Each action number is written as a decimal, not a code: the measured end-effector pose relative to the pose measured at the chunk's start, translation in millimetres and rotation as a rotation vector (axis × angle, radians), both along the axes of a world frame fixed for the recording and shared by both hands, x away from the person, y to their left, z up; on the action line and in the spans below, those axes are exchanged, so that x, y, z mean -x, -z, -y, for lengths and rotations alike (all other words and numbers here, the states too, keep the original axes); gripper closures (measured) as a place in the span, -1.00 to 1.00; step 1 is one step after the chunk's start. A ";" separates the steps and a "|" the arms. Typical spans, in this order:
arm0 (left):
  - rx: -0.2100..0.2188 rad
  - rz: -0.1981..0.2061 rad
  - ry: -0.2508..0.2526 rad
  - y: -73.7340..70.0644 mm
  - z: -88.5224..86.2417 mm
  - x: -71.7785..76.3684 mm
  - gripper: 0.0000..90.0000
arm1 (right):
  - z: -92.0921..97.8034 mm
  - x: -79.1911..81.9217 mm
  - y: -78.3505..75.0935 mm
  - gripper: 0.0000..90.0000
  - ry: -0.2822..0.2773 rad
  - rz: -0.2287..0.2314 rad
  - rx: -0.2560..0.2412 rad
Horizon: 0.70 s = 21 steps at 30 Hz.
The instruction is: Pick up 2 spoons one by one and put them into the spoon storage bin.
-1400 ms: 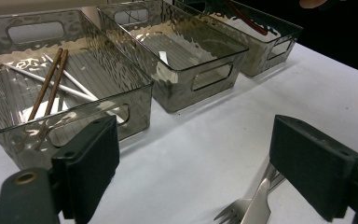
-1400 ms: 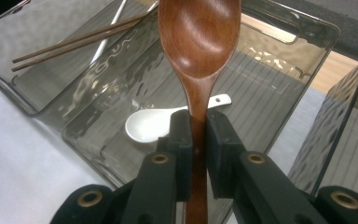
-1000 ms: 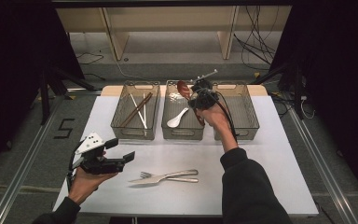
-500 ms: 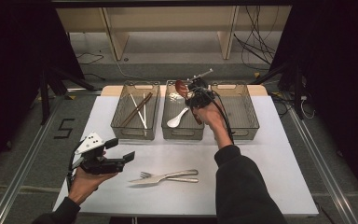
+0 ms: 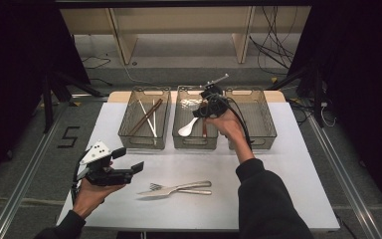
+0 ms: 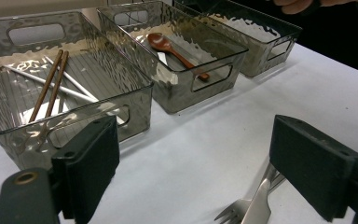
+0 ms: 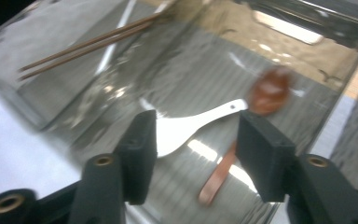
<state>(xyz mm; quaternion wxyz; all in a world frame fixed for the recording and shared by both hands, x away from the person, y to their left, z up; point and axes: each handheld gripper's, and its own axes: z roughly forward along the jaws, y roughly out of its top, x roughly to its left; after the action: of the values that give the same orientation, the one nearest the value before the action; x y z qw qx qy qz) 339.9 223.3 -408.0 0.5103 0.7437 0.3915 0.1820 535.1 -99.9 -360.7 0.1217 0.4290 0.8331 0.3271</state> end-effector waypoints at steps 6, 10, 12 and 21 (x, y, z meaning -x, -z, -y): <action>-0.004 0.000 -0.002 0.1 0.5 -0.1 -0.66 | 1.4 33.8 -13.8 -0.06 -0.133 0.041 0.006; -0.004 0.000 -0.002 0.2 0.8 -0.2 -0.66 | 3.6 55.2 -11.5 -0.09 -0.197 0.035 -0.010; -0.004 -0.001 -0.002 0.3 0.8 -0.3 -0.66 | 4.3 64.9 -6.7 -0.10 -0.224 0.024 -0.010; -0.006 -0.002 -0.007 0.5 0.1 -0.6 -0.66 | 5.7 96.0 14.1 -0.18 -0.303 -0.008 -0.015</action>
<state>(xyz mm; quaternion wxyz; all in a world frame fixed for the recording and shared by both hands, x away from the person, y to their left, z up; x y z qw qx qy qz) 340.4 223.2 -408.5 0.5071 0.7441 0.3942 0.1841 439.1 -105.6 -374.7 0.0643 0.3006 0.8864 0.3460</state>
